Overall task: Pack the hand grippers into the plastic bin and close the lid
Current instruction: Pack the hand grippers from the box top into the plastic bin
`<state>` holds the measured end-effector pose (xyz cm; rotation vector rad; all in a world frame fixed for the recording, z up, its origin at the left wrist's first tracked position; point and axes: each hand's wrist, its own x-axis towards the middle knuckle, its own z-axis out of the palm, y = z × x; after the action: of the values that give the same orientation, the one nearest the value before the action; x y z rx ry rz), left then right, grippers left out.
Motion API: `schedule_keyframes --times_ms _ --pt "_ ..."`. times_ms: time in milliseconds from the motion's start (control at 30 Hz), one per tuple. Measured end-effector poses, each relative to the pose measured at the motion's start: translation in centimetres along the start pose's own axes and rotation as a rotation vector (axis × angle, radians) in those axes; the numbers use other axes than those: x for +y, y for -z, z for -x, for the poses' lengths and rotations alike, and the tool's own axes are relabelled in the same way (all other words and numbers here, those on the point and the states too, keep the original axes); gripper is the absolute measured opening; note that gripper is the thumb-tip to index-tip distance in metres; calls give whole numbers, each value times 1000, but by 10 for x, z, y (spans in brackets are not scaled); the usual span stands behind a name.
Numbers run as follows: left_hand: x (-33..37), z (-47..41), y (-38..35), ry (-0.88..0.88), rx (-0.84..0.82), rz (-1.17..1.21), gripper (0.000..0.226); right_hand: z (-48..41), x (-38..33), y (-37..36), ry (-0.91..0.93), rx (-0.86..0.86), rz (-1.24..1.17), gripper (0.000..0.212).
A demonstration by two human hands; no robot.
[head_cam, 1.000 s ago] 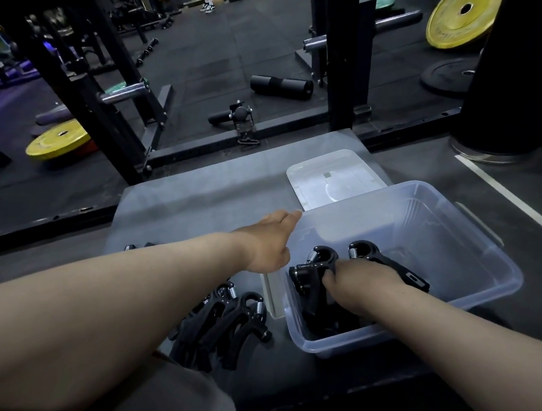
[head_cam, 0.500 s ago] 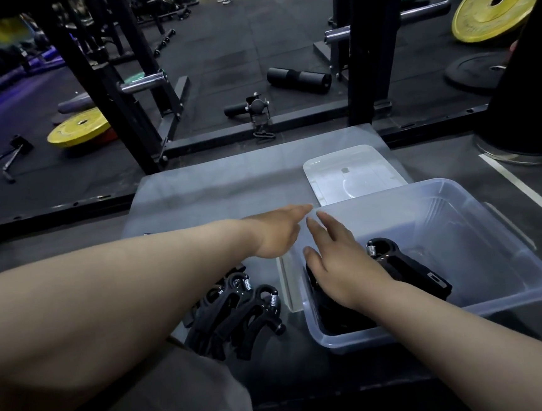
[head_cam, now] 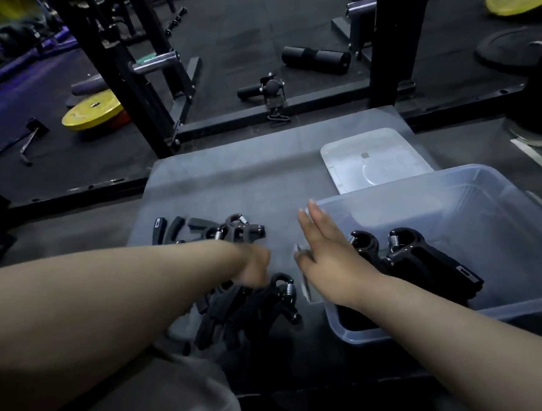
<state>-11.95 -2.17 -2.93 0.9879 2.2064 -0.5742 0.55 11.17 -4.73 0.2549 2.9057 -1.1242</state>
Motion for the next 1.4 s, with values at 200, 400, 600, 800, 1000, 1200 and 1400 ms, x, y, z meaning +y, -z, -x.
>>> schedule_keyframes --times_ms 200,400,600,800,1000,1200,1400 --pt "14 6 -53 30 -6 -100 63 0 2 -1 -18 -19 18 70" --pt "21 5 -38 24 -10 -117 50 1 2 -1 -21 -37 8 70" --pt "15 -2 18 134 -119 241 33 0 5 4 -3 -99 -77 75" --pt "1 22 51 297 201 606 30 4 20 27 80 -256 -160 75" --pt "23 48 68 84 818 446 27 9 26 68 -130 -44 -642 47" --pt "95 64 60 -349 794 118 40 15 17 89 -318 28 -1225 49" --pt "111 53 66 -643 835 -198 45 29 51 119 -471 410 -994 22"
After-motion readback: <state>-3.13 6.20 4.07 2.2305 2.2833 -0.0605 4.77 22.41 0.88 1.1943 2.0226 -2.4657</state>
